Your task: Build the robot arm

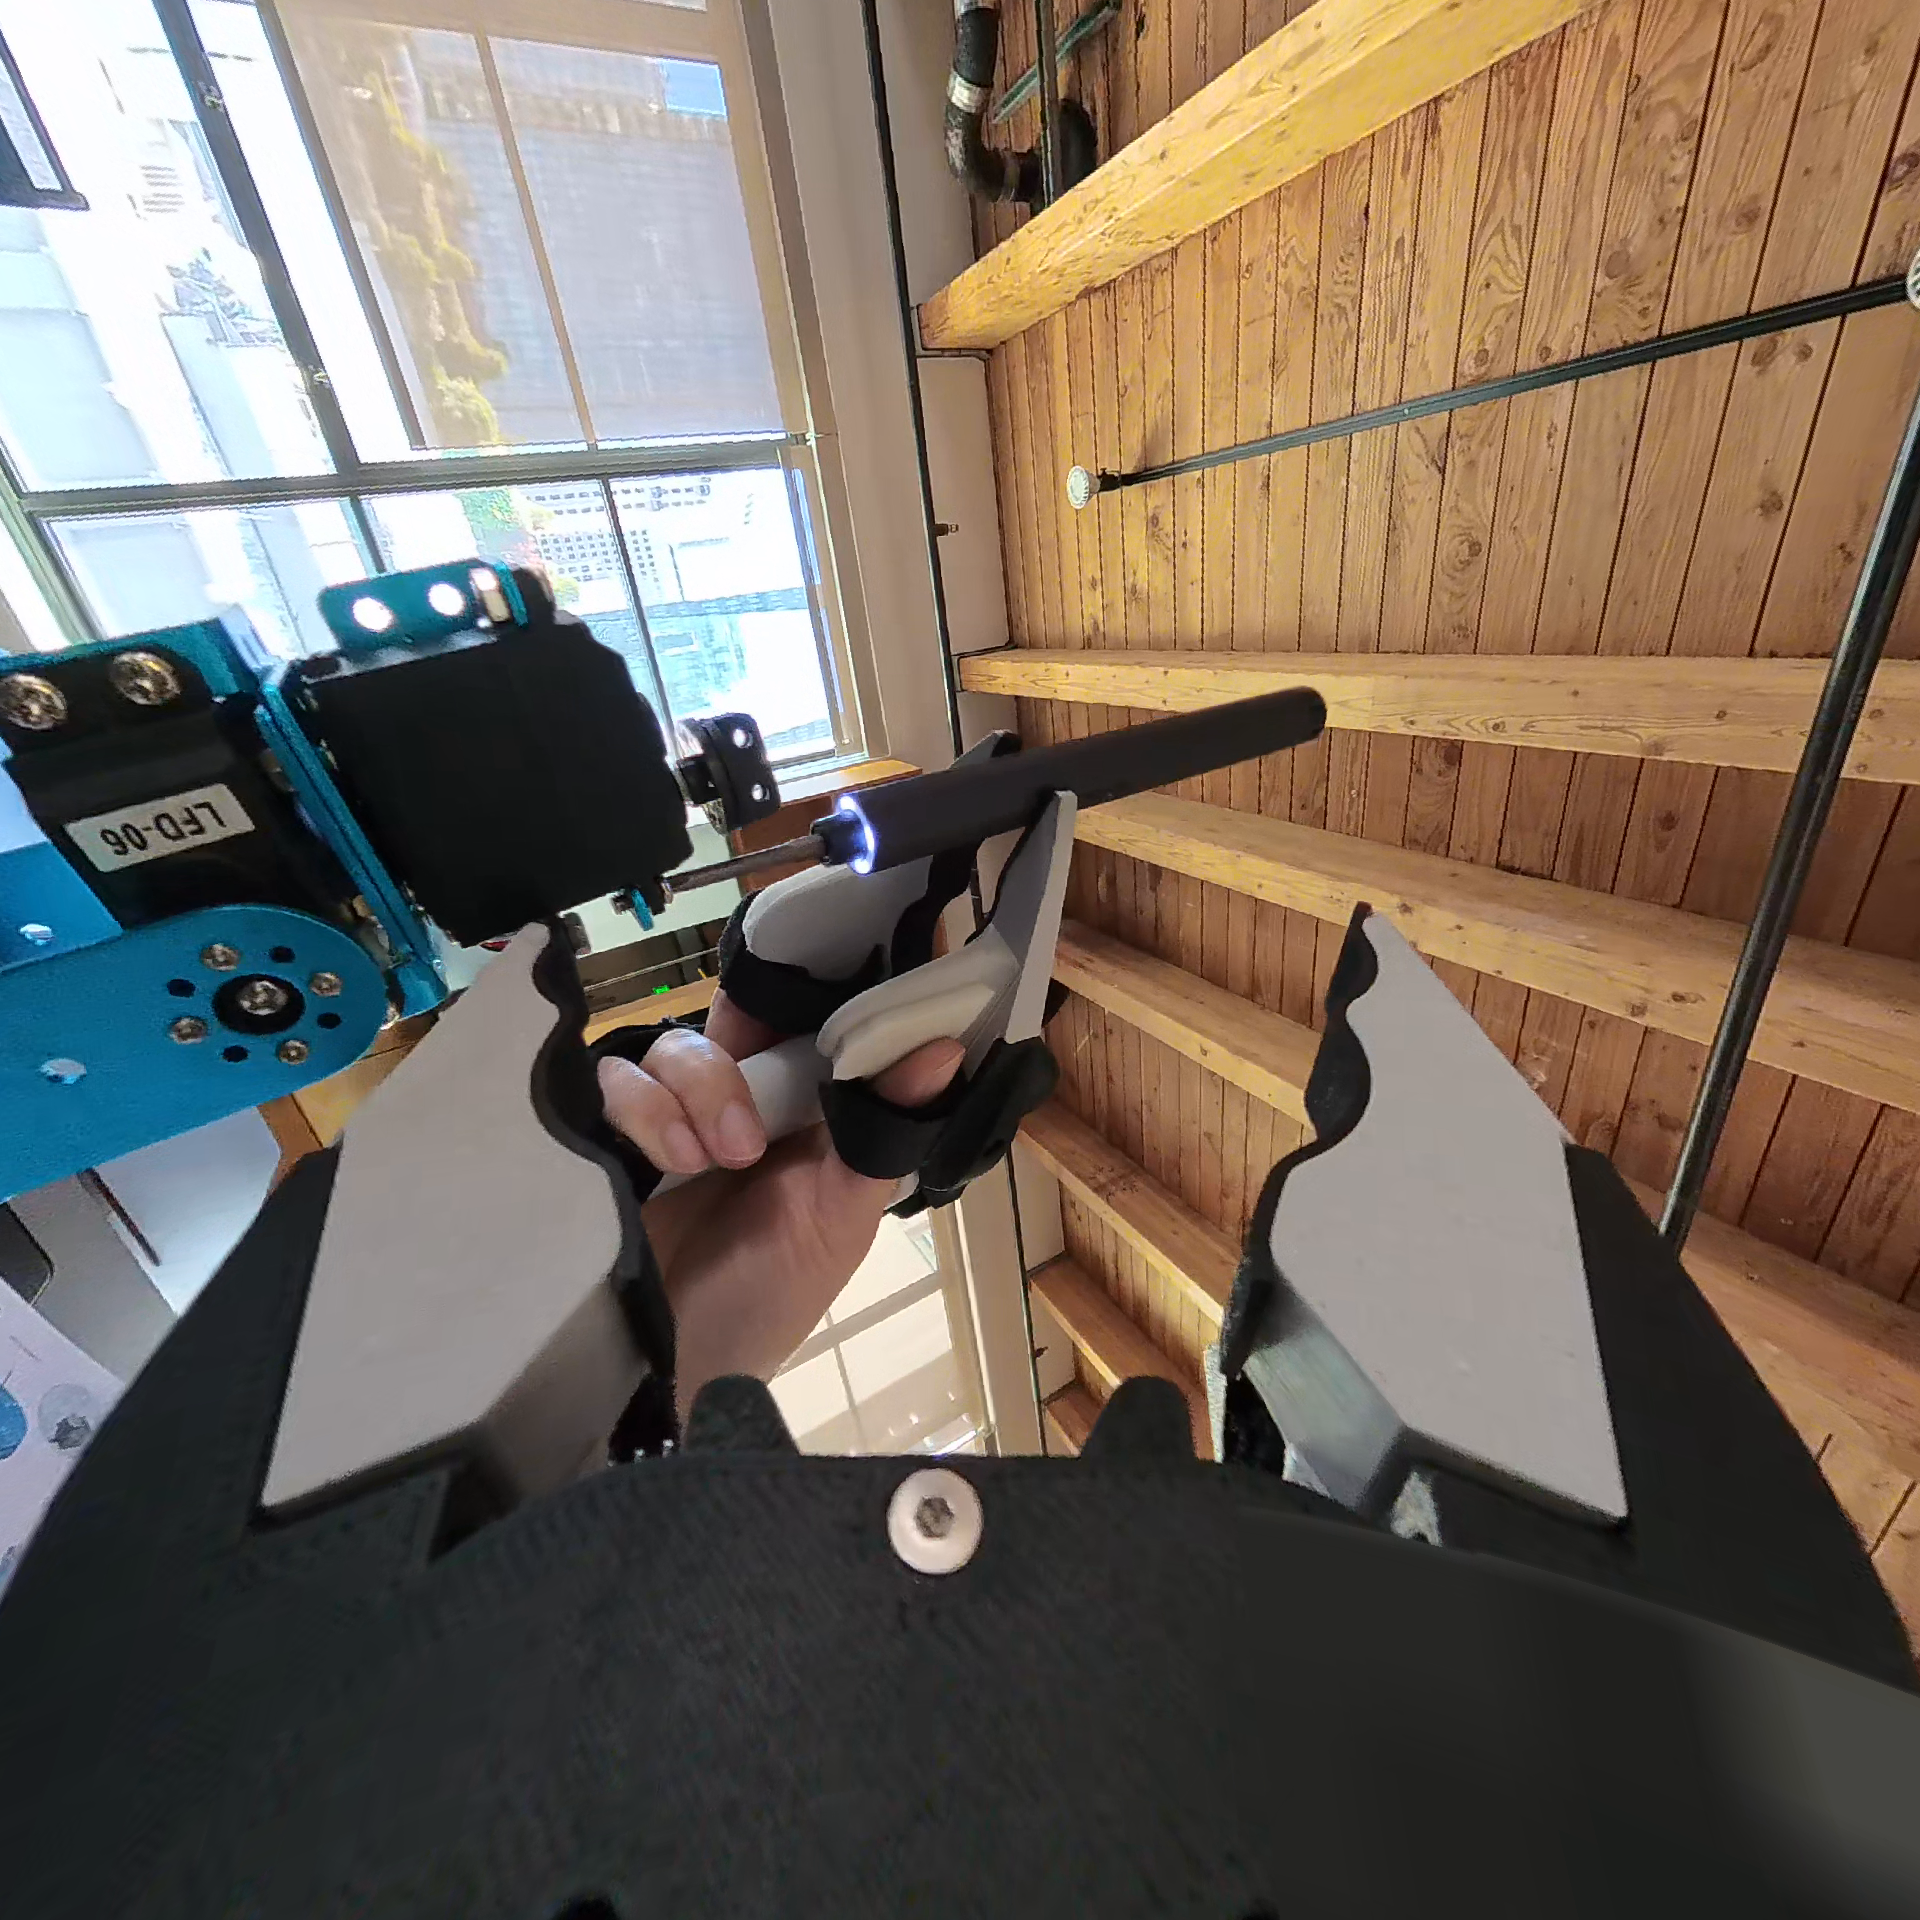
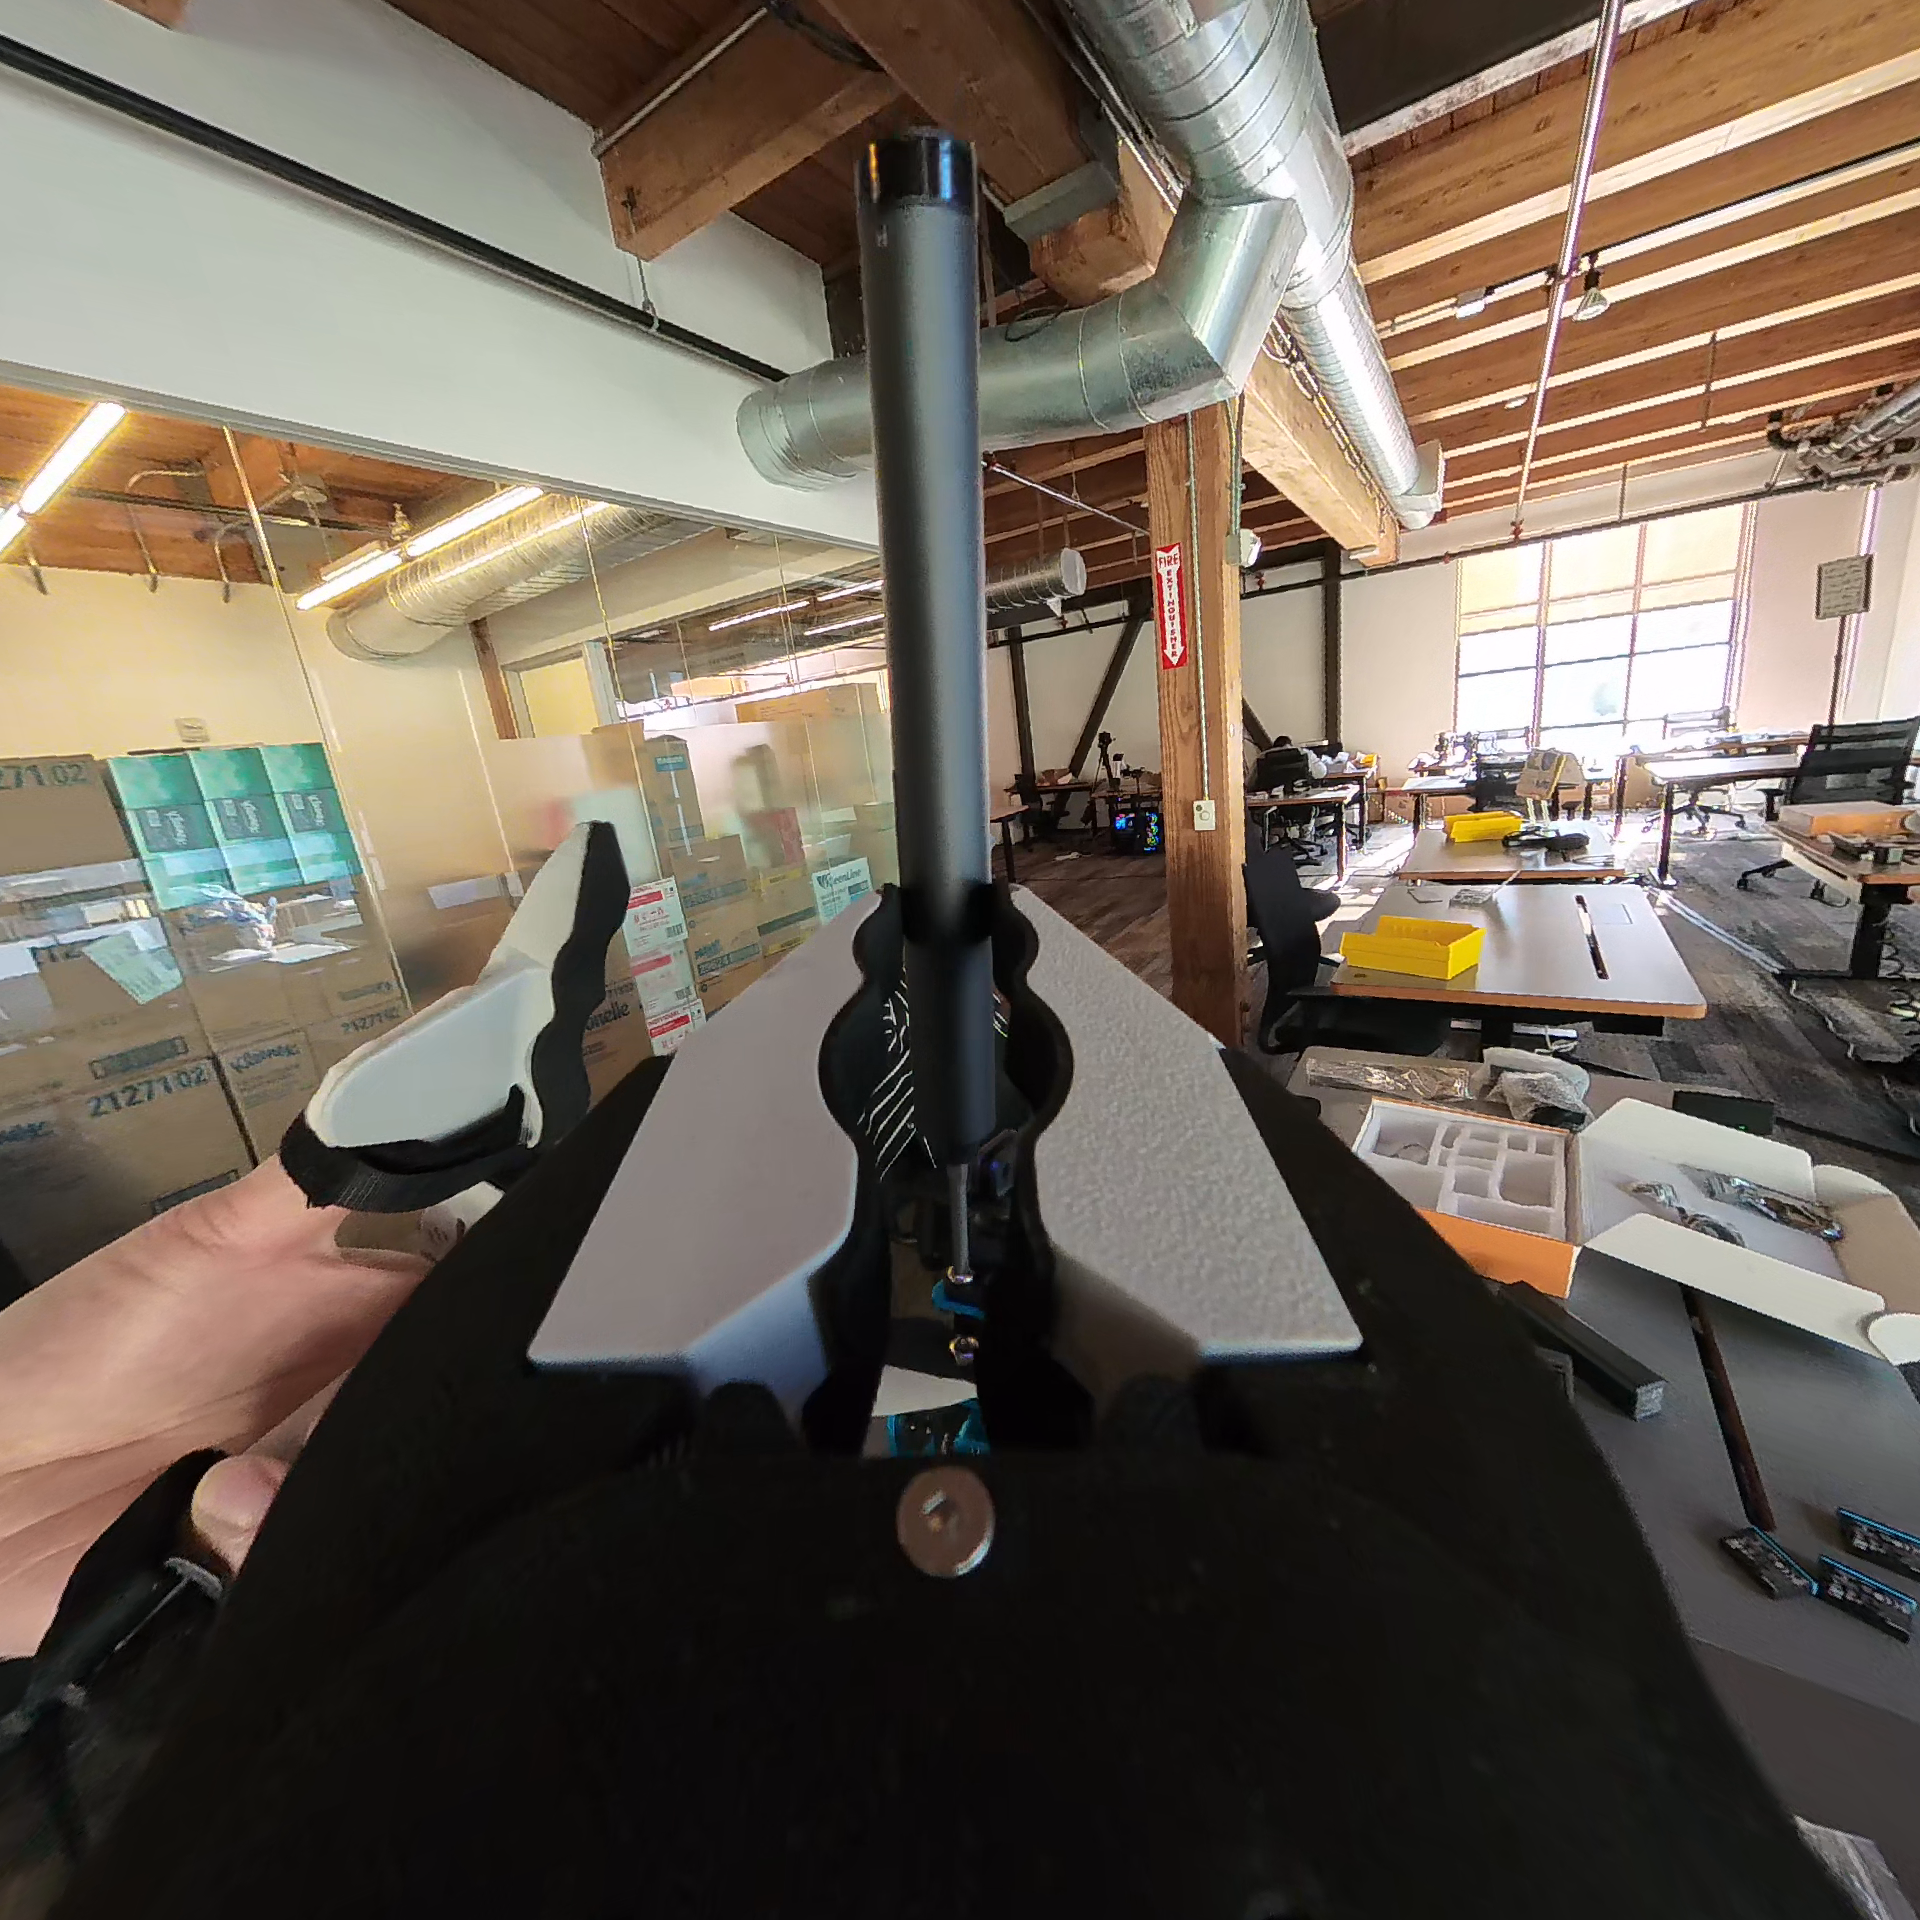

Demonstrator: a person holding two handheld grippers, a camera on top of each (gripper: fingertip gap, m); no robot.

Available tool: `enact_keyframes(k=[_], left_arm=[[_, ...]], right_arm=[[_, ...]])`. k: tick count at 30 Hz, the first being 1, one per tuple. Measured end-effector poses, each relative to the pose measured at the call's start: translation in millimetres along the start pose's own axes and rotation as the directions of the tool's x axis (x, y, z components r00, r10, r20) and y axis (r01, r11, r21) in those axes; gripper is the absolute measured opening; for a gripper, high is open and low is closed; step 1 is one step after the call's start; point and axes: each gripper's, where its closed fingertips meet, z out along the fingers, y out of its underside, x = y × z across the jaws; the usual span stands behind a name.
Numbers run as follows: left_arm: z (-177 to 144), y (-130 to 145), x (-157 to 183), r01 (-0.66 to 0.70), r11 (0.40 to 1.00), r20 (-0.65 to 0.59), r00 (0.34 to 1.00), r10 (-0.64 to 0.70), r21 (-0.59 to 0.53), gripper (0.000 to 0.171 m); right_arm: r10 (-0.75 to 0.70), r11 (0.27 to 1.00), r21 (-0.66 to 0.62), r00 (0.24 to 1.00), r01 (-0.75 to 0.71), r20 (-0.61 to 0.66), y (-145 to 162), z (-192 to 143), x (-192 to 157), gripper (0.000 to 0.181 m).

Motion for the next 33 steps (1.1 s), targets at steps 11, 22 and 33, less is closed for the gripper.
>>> enact_keyframes(k=[11,22,33], left_arm=[[-1.4,-1.9,4.0,0.001,1.0,-0.021,1.0,0.0,0.025,0.138],[1.4,-1.4,1.3,-0.039,0.997,0.033,0.999,0.037,0.071,0.137],[3.4,-2.1,1.4,-0.072,0.992,0.041,0.997,0.068,0.104,0.133]], right_arm=[[0.005,0.998,-0.062,1.0,-0.004,0.026,2.4,4.5,-1.0,0.016],[-0.003,0.998,-0.065,0.999,0.006,0.048,3.1,4.6,-3.6,0.015],[0.02,0.993,-0.119,0.998,-0.012,0.062,3.9,5.9,-0.8,0.015]])
